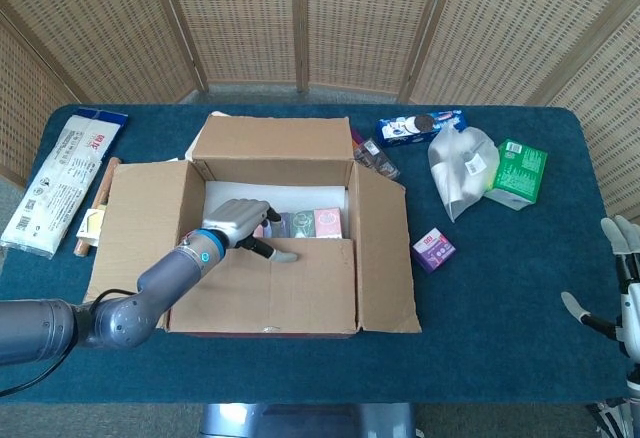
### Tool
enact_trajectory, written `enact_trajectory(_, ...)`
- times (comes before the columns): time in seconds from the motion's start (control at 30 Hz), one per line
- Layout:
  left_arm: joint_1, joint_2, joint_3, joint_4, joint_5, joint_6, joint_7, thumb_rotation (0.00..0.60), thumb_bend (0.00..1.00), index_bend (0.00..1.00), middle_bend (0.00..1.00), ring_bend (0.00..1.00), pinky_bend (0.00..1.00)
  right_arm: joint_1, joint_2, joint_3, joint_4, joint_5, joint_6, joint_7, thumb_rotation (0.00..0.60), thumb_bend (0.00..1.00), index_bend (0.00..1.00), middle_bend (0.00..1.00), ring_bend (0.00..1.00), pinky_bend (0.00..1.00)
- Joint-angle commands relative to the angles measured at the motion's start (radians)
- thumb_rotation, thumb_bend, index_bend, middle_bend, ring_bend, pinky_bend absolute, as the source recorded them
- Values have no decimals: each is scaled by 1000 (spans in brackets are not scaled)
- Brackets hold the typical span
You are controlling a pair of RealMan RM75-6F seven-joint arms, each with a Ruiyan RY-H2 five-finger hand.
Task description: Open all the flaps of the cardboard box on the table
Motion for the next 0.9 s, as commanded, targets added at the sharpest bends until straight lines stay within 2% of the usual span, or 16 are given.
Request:
enact_trajectory(0.03, -15, 24, 7, -16, -11, -33, -8, 320, 0, 527, 391, 331, 639, -1, 1, -1, -2, -2, 2, 2, 600, 176, 0, 0, 0, 19)
enact_trajectory(0.37, -9, 91, -17, -35, 19, -128, -97, 324, 0, 526, 416, 360, 654, -2, -2, -5, -4, -9, 3, -8, 600, 177, 0, 0, 0, 19)
enact_trajectory(0.6, 22, 142, -57, -63, 86, -161, -168, 321, 0, 516, 417, 361, 659, -2, -5, -7, -5, -11, 3, -17, 600, 177, 0, 0, 0, 18)
enact_trajectory(0.9, 59, 190, -107, -112, 163, -153, -245, 321, 0, 510, 414, 360, 663, 0, -10, -14, -9, -27, 5, -33, 600, 177, 0, 0, 0, 19)
